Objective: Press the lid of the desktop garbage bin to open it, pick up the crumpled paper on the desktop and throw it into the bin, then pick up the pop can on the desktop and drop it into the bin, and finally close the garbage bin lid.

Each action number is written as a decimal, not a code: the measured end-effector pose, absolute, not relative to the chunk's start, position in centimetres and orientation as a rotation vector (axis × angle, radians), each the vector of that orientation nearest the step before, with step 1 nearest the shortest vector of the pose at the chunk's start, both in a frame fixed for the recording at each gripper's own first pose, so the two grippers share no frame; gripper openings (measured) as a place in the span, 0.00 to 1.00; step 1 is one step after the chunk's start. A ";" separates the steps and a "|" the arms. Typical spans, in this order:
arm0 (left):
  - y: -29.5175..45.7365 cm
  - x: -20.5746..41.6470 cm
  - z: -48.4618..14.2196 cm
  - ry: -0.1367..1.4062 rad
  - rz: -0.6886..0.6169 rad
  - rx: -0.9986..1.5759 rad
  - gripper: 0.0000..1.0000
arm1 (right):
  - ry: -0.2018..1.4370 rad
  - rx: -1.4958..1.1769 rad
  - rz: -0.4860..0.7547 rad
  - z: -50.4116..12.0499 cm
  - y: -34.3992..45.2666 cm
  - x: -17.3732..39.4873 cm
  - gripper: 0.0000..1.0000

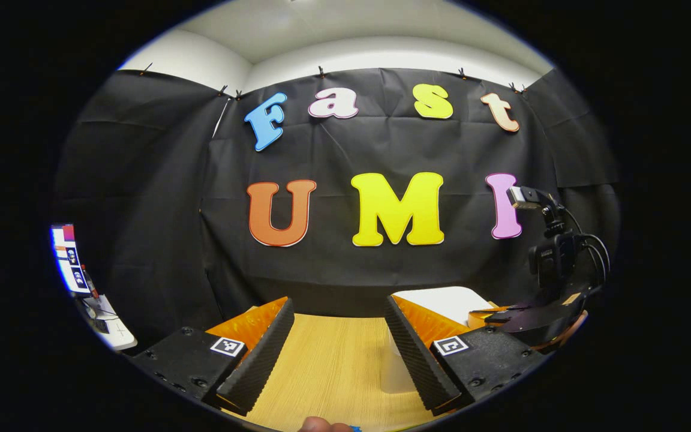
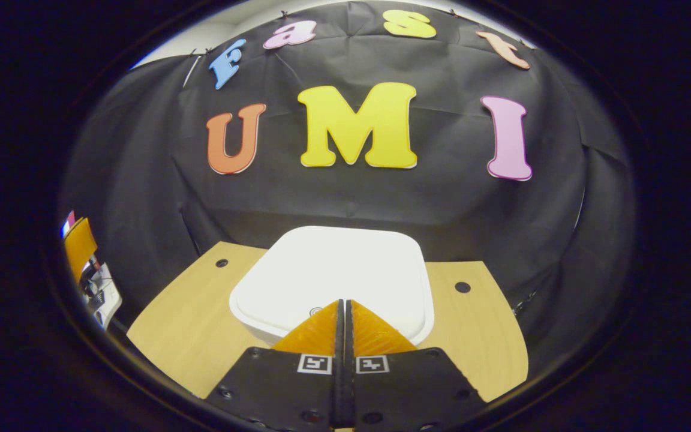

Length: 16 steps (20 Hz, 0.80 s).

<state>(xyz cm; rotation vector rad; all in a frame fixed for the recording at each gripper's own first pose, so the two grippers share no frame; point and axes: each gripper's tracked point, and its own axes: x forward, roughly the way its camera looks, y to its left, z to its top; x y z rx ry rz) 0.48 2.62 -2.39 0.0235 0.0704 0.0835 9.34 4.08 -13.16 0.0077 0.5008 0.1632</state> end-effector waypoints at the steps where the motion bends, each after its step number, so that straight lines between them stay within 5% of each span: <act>1: 2.6 0.3 -2.4 0.074 0.082 0.022 0.98 | 0.499 0.007 0.161 -13.1 4.0 9.4 0.01; 7: 2.1 0.0 -2.4 0.076 0.067 0.013 0.98 | 0.457 -0.022 0.141 -11.4 3.5 9.5 0.01; 8: 2.1 0.0 -2.4 0.074 0.064 0.010 0.98 | 0.441 -0.027 0.145 -10.4 3.3 9.2 0.08; 9: 2.0 -0.1 -2.5 0.077 0.060 0.004 0.98 | 0.399 -0.009 0.143 -8.9 3.3 8.9 0.35; 10: 1.9 0.0 -2.8 0.085 0.058 -0.003 0.98 | 0.348 0.003 0.142 -7.4 3.0 8.8 0.34; 13: 1.6 -0.2 -3.2 0.097 0.048 -0.024 0.98 | 0.251 -0.033 0.158 -4.9 2.8 8.2 0.80; 16: 1.5 -0.4 -3.8 0.112 0.040 -0.022 0.98 | 0.216 -0.023 0.170 -4.0 2.7 7.1 0.93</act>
